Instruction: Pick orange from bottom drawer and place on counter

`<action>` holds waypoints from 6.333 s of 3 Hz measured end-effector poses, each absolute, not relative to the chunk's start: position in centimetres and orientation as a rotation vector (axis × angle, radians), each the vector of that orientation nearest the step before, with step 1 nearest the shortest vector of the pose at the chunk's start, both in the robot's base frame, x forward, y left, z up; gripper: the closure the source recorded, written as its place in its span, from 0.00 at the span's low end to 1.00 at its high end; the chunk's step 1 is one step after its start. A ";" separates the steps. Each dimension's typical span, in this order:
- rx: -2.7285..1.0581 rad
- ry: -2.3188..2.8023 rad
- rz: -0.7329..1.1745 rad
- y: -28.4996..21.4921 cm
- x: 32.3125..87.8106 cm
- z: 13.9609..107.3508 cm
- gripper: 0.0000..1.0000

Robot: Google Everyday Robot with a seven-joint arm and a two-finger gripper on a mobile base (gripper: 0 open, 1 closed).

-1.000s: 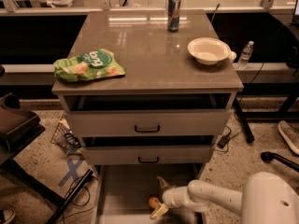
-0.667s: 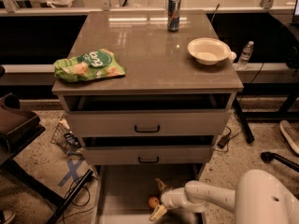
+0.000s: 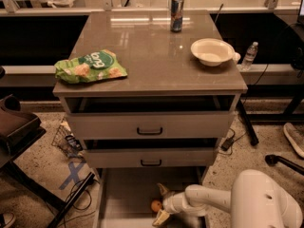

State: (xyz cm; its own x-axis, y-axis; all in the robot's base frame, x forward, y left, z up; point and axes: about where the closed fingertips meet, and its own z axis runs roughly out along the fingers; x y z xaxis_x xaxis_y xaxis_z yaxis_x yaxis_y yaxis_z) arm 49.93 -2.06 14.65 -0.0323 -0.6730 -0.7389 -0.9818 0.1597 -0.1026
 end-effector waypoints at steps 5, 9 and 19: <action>-1.602 1.761 0.628 0.1 49.5 12.4 1.00; -1.476 1.604 0.704 -2.5 45.3 45.3 1.00; -1.102 1.618 0.618 -10.7 55.0 86.4 1.00</action>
Offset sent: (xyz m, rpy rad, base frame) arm -0.0010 0.0179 -0.0224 -0.0055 0.0104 0.0482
